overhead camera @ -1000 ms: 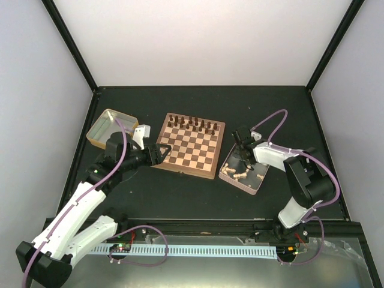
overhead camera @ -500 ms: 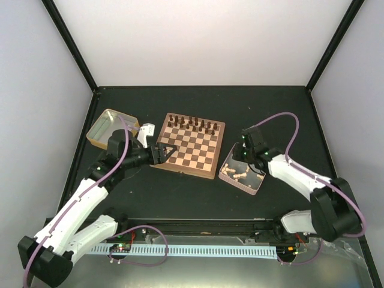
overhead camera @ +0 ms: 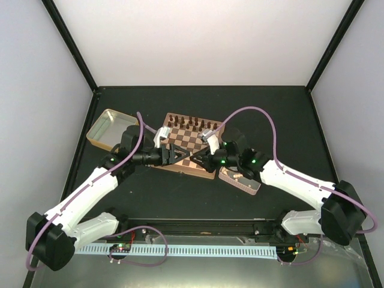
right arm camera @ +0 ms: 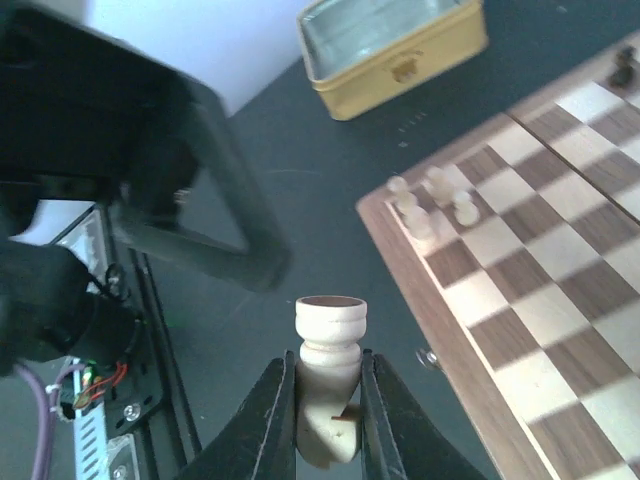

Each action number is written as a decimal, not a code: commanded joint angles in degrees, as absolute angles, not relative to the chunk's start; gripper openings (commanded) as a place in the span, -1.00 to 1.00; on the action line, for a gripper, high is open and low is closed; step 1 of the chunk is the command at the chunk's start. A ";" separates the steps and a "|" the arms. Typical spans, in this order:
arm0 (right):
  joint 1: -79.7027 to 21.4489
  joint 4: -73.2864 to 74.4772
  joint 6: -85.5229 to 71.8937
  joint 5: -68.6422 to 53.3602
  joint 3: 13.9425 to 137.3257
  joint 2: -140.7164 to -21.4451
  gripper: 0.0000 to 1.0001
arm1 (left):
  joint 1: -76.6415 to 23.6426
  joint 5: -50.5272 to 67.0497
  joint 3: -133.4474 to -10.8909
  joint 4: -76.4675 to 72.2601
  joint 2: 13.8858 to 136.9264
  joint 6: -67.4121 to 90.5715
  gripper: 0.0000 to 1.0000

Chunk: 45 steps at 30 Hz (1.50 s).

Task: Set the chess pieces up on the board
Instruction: Place the chess piece on the chessboard.

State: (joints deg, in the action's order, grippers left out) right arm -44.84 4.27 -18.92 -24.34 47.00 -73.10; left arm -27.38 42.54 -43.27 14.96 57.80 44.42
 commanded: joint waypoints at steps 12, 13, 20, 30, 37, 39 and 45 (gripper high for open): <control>-48.58 2.33 -10.46 -28.84 52.46 -74.51 -0.75 | -27.58 42.61 -42.96 10.75 58.38 52.40 -0.10; -48.60 2.29 -10.50 -28.74 52.72 -74.59 -0.75 | -27.59 42.77 -42.98 10.80 58.48 52.55 -0.18; -48.58 0.06 -12.76 -28.45 52.56 -74.18 -0.71 | -27.60 43.66 -42.80 10.11 58.86 52.69 -0.77; -47.84 -25.93 -46.60 -28.86 39.84 -64.09 0.15 | -27.60 42.91 -42.03 -2.77 53.73 58.87 -0.84; -47.87 -40.55 -68.63 -25.81 37.59 -64.21 0.22 | -27.66 42.19 -41.96 -12.04 51.22 65.11 -0.84; -47.81 -44.95 -72.33 -26.73 37.63 -65.52 0.13 | -27.62 41.92 -41.84 -13.96 50.79 65.84 -0.84; -47.90 -45.33 -74.45 -26.66 39.50 -67.07 -0.26 | -27.69 41.68 -40.99 -16.24 50.24 67.89 -0.84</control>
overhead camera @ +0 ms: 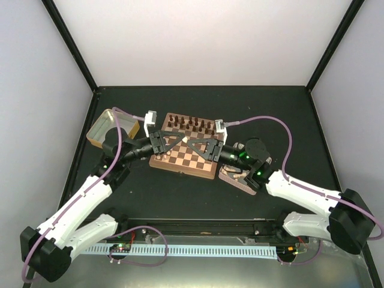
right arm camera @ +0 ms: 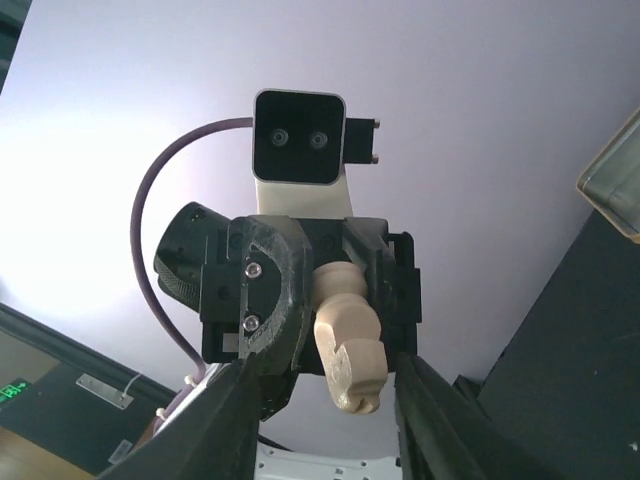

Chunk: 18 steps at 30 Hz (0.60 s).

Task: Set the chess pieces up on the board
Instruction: Place the chess piece on the chessboard.

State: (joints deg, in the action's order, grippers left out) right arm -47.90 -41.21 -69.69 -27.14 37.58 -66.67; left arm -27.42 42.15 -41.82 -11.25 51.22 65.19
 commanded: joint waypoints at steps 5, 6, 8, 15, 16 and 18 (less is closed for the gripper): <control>-47.88 -44.79 -74.38 -25.36 39.72 -67.19 -0.41 | -27.68 41.97 -40.32 -16.34 50.02 68.47 -0.84; -47.86 -44.60 -74.50 -25.13 39.84 -67.29 -0.42 | -27.69 41.95 -40.11 -16.53 49.94 68.62 -0.84; -47.85 -44.41 -74.68 -24.97 40.26 -67.68 -0.46 | -27.69 41.89 -39.79 -16.87 49.77 69.05 -0.84; -47.83 -44.45 -75.50 -24.12 41.59 -68.94 -0.71 | -27.67 41.87 -39.09 -17.38 49.58 69.51 -0.82; -47.86 -43.99 -75.40 -23.74 41.84 -69.01 -0.78 | -27.68 41.80 -38.82 -17.35 49.45 69.48 -0.81; -47.81 -42.50 -75.00 -23.04 42.18 -69.09 -0.88 | -27.69 41.57 -38.40 -16.92 49.18 69.17 -0.76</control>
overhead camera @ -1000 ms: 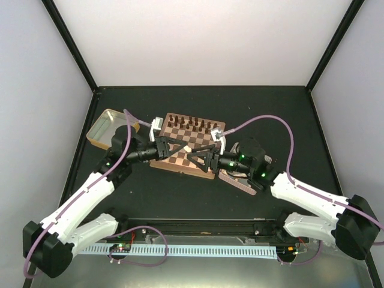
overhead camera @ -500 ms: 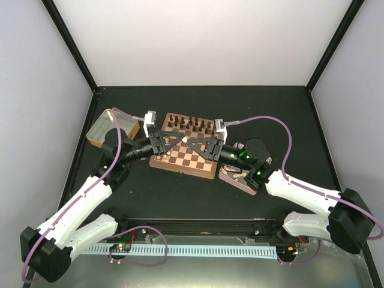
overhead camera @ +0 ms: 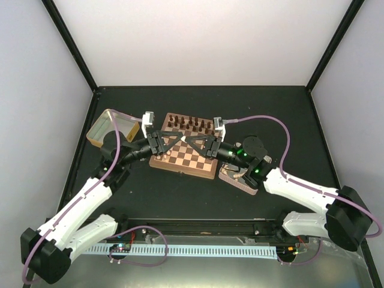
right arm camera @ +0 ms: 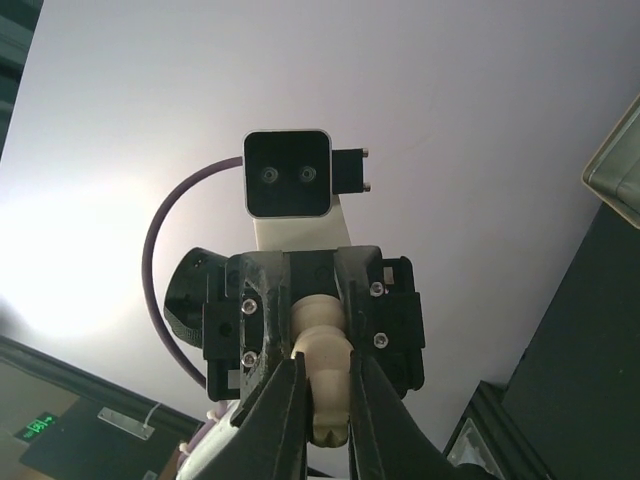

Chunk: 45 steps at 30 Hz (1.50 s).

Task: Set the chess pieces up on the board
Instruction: Place the chess piece on the chessboard.

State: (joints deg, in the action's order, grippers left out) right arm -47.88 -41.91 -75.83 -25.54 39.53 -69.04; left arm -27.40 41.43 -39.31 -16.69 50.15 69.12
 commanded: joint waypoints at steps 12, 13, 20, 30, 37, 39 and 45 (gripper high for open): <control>-47.66 7.93 -51.36 -16.18 53.64 -71.82 -0.98 | -27.27 11.94 -41.94 19.84 39.17 44.45 0.29; -47.68 12.44 -49.12 -15.09 55.02 -73.05 -0.98 | -27.17 9.35 -42.18 22.12 38.04 42.80 0.32; -49.44 34.15 -38.98 -8.32 68.14 -86.84 -0.98 | -26.80 -1.69 -43.63 31.33 33.50 35.53 0.39; -53.54 47.37 -35.63 1.72 87.35 -107.66 -0.97 | -26.59 -6.44 -44.19 35.86 29.11 31.18 0.42; -54.57 52.33 -34.73 4.02 98.31 -117.26 -0.92 | -26.54 -6.79 -43.69 37.66 28.17 29.86 0.44; -54.79 53.36 -34.48 4.00 100.82 -119.33 -0.91 | -26.50 -7.23 -43.76 38.14 27.92 29.51 0.44; -55.19 55.05 -34.19 4.39 106.60 -124.15 -0.89 | -26.54 -8.26 -43.93 38.93 27.39 28.88 0.44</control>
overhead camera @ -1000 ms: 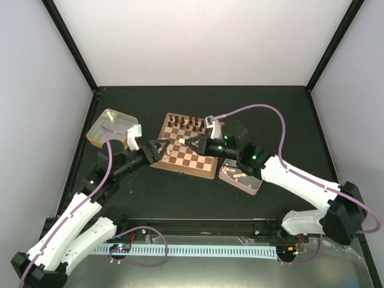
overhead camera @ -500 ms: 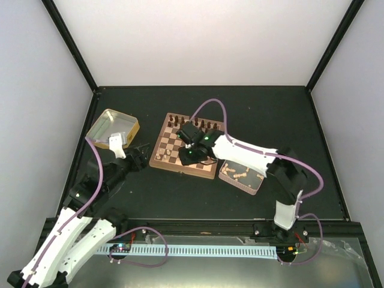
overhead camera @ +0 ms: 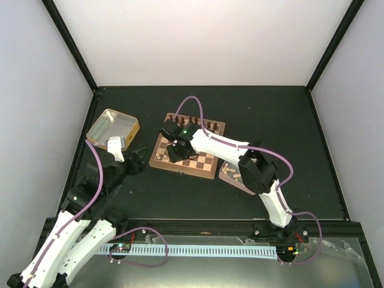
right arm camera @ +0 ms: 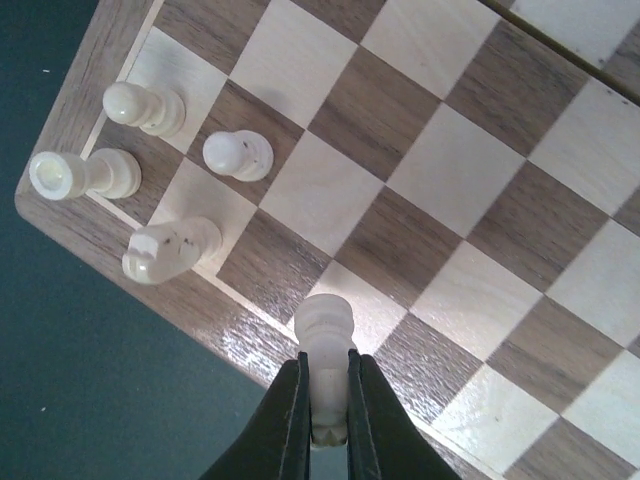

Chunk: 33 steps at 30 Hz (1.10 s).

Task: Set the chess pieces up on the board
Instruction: Place the chess piece on the chessboard, then move the chess piece to the chessboard.

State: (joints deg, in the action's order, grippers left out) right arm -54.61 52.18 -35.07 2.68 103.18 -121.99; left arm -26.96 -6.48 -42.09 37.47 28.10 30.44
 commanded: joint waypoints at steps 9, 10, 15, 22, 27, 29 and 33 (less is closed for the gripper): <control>-55.20 56.16 -34.01 5.00 111.16 -128.21 -0.71 | -26.50 -7.93 -43.63 38.96 27.85 28.92 0.44; -55.20 56.02 -34.01 5.13 111.33 -128.31 -0.67 | -26.53 -7.84 -43.60 38.95 27.90 28.99 0.44; -55.17 55.36 -33.97 5.51 111.40 -128.51 -0.53 | -26.51 -7.52 -43.50 38.75 28.39 29.29 0.45; -55.20 53.40 -33.85 3.89 109.42 -127.48 -0.51 | -26.50 -7.34 -43.59 38.54 28.95 29.35 0.44; -55.19 51.44 -33.41 3.07 108.24 -126.92 -0.52 | -26.49 -6.99 -43.59 38.35 29.33 29.44 0.44; -55.19 50.63 -33.38 3.02 107.90 -126.83 -0.61 | -26.52 -6.90 -43.59 38.39 29.36 29.53 0.45; -55.18 49.38 -33.42 4.99 107.26 -126.67 -0.82 | -26.52 -6.84 -43.65 38.46 29.44 29.61 0.44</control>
